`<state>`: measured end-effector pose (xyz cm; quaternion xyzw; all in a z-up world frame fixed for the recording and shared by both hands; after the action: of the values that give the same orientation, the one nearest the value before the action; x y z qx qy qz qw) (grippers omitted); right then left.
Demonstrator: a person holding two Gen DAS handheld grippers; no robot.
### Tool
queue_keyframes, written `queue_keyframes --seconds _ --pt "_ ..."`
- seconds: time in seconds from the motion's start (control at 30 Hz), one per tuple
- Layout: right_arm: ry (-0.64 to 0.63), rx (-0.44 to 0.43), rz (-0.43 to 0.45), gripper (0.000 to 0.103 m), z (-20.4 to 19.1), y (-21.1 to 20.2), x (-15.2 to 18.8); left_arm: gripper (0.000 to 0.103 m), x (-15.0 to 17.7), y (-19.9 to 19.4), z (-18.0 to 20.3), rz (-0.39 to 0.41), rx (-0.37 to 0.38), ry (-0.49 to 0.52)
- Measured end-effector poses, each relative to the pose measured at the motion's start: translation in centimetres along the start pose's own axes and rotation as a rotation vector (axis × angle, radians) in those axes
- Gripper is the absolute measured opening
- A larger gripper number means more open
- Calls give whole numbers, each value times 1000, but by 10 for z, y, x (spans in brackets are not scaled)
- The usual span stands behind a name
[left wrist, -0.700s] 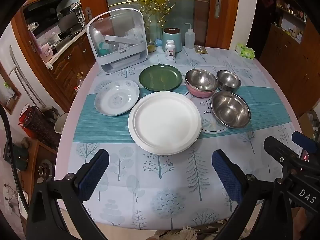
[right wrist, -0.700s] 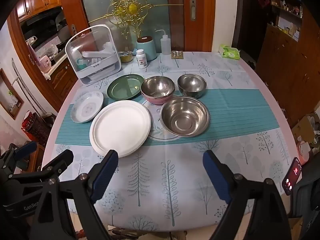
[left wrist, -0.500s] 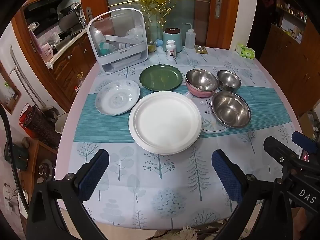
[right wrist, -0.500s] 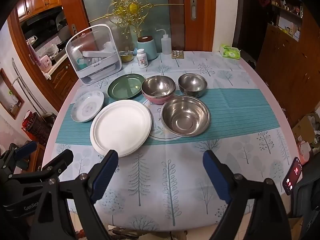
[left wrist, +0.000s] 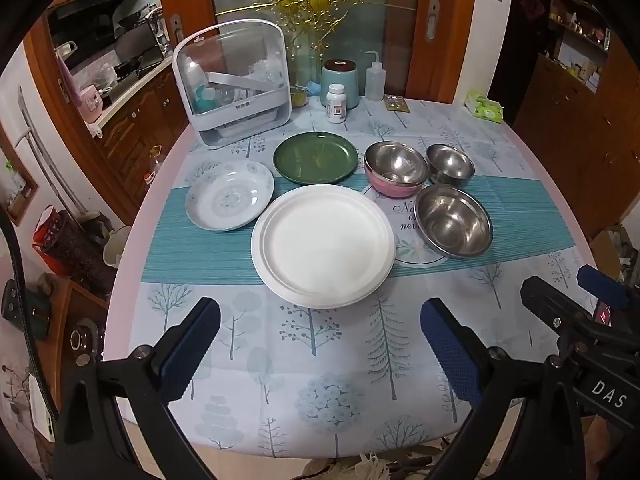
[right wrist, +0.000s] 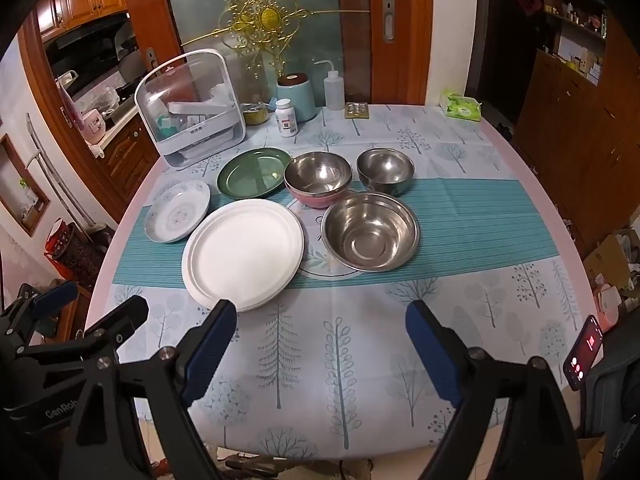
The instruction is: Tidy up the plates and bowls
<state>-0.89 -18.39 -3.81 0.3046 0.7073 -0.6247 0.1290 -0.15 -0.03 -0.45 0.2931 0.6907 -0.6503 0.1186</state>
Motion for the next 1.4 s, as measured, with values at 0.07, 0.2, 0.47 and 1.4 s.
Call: queue_keyframes --seconds 0.07,0.2,0.47,1.4 --pt "1 1 1 88 0 -4 0 99 0 -1 1 3 2 4" --pt "1 7 4 88 2 -6 1 99 -1 -3 1 0 9 9" --pt "1 4 3 88 2 -7 2 97 -1 0 7 -31 -9 38" --pt "-10 13 17 88 -3 -8 1 83 4 -2 2 -19 0 21"
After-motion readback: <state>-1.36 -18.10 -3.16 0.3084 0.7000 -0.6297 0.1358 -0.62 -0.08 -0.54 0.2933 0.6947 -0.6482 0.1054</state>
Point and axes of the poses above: each gripper's, at about its wrist camera, not at the fingertips, and y roughly the way its jaws point, z to its right, x to its underside, the point moved 1 cm from there along y, roughly the way its jaws point, and after that the axes turned 12 degrees about y, right-handed, at the moved point
